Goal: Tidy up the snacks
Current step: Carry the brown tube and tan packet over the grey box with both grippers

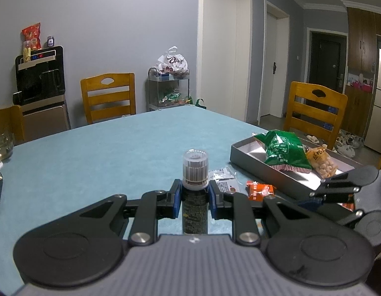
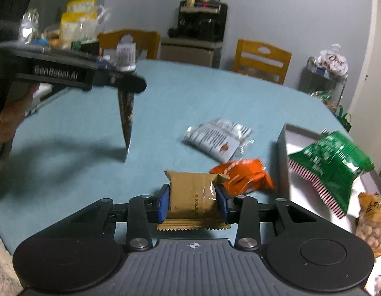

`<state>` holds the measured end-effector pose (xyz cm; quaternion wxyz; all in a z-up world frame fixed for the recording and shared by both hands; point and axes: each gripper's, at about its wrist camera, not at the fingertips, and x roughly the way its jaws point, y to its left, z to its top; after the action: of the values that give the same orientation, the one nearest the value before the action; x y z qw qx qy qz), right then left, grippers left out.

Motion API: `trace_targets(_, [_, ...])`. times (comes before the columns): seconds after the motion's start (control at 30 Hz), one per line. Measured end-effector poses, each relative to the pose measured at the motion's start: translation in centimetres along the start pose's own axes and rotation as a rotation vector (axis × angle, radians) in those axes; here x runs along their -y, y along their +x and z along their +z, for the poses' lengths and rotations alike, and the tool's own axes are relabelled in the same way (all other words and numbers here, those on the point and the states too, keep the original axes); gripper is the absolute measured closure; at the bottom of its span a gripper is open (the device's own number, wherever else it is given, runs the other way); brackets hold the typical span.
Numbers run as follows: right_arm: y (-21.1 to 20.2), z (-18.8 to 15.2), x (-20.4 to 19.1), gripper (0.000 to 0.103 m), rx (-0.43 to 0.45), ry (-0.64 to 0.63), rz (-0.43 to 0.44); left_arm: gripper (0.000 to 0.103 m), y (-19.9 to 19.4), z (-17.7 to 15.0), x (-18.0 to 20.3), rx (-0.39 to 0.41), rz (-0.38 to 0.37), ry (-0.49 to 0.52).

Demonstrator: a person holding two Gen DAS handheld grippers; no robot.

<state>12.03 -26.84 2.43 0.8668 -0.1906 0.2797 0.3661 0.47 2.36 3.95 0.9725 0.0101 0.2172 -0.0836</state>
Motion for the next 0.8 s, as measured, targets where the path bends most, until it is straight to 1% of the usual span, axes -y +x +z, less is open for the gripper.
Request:
trace_targets(0.33, [-2.0,0.9,2.1,0.063,0.094,0.056,-0.008,0.084,-0.9,1.3,0.7,0.022,-0.004,0.022])
trace_targets(0.63, [-3.7,0.8,4.7,0.063,0.157,0.091,-0.051,0.084,0.2,2.2,2.2,0.005,-0.003,0.04])
trace_targets(0.8, [-4.9,0.6,6.4,0.063,0.191,0.125,-0.069,0.084,0.6,2.8,3.3,0.012,-0.012,0.057])
